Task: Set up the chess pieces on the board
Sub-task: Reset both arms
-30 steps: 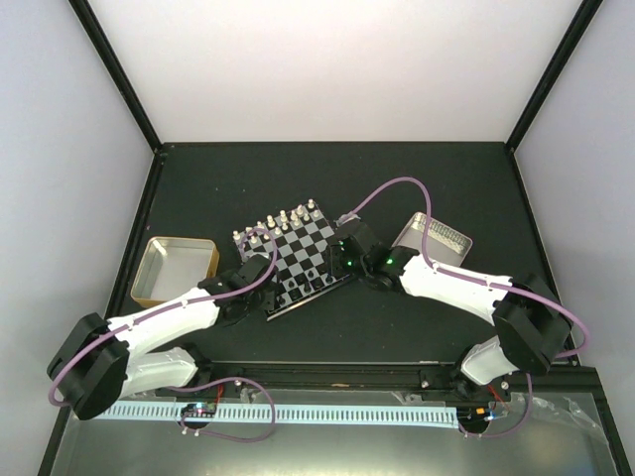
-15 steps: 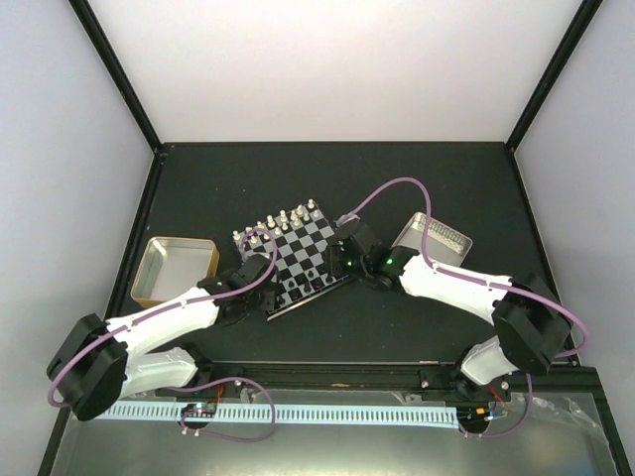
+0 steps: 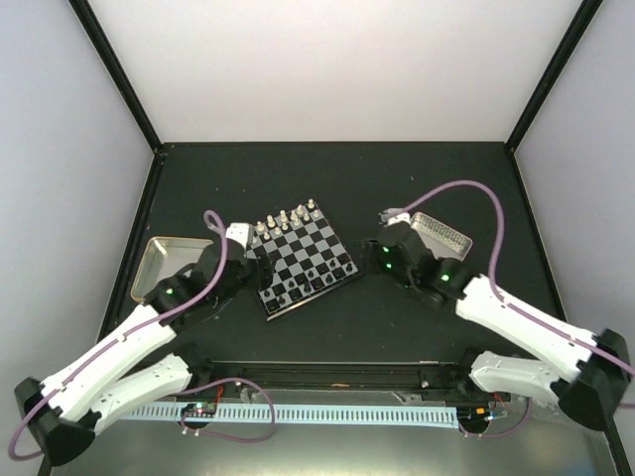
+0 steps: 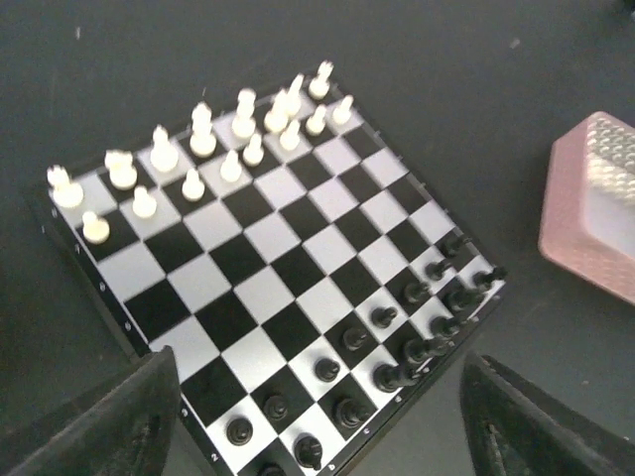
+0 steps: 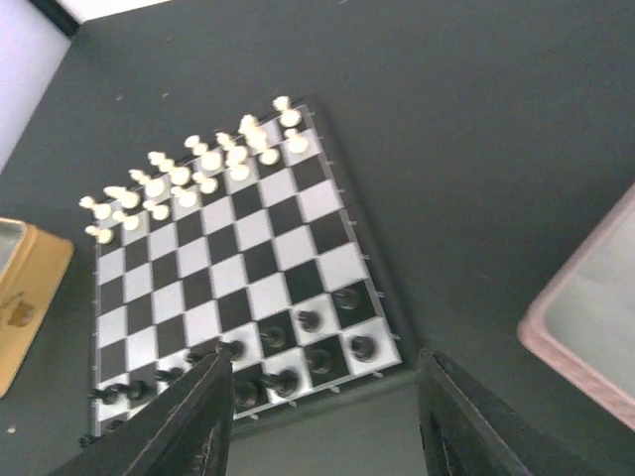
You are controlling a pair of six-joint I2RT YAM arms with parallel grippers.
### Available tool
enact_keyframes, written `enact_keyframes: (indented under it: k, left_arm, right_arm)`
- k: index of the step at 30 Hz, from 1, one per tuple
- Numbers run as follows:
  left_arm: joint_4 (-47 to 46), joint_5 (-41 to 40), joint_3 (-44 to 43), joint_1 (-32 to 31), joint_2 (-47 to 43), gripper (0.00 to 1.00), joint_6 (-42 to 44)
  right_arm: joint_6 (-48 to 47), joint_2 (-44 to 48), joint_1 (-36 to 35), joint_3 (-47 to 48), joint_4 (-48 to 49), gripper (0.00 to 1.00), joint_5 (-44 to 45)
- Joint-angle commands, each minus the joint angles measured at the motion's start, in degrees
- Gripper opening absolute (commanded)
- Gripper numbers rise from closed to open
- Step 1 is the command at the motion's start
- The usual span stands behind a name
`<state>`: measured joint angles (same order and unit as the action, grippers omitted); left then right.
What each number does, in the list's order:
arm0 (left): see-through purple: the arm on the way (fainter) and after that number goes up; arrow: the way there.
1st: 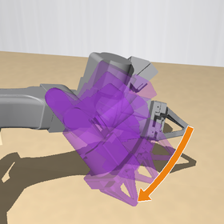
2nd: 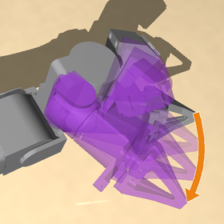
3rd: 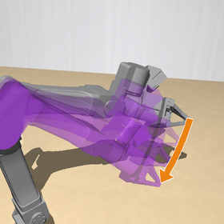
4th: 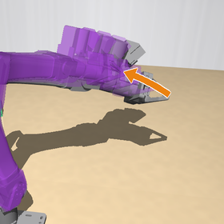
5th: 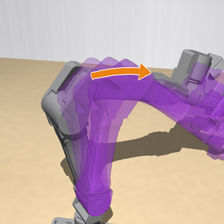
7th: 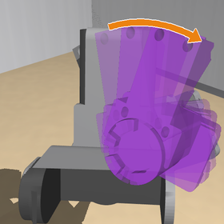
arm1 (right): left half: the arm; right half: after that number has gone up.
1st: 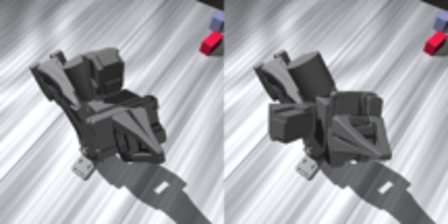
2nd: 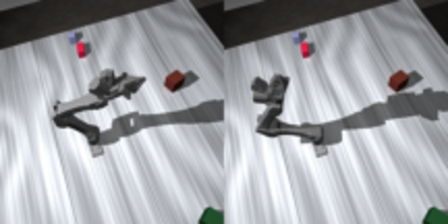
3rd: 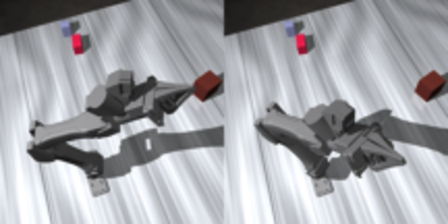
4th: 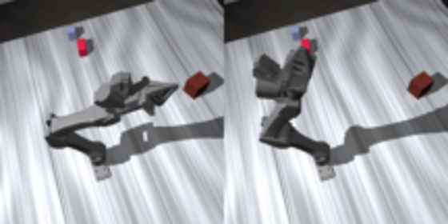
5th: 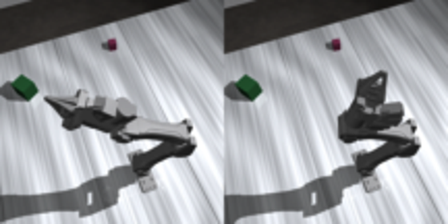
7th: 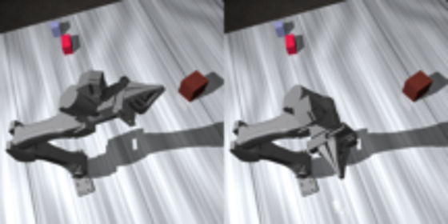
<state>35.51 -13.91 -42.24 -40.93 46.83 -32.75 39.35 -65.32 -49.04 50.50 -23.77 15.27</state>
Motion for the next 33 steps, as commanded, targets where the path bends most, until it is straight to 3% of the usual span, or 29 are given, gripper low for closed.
enact_keyframes:
  k: [1,2,3,12,23,33]
  left_arm:
    - [3.1,0.4,-3.5,0.3,-7.1,0.82,6.3]
    - [3.4,0.4,-4.2,0.3,-9.1,0.96,7.8]
    - [4.2,-0.5,-5.1,0.3,-10.9,0.99,8.7]
    - [9.1,-3.8,-10.2,0.3,-24.3,0.99,13.3]
    - [16.2,-9.6,-15.5,0.3,-34.2,0.99,13.9]
    - [18.5,-10.0,-16.6,0.3,-36.5,0.99,14.3]
  right_arm:
    - [-0.2,9.3,0.5,-2.1,-12.4,0.57,10.1]
    - [0.3,11.2,0.6,-1.3,-16.1,0.63,11.9]
    - [0.4,13.2,0.6,-0.1,-20.7,0.67,13.3]
    - [-2.6,31.7,0.6,5.8,-34.1,0.99,18.8]
    - [-2.3,42.7,0.6,10.9,-40.7,1.00,24.1]
    - [-2.1,43.5,0.6,11.7,-40.8,1.00,24.7]
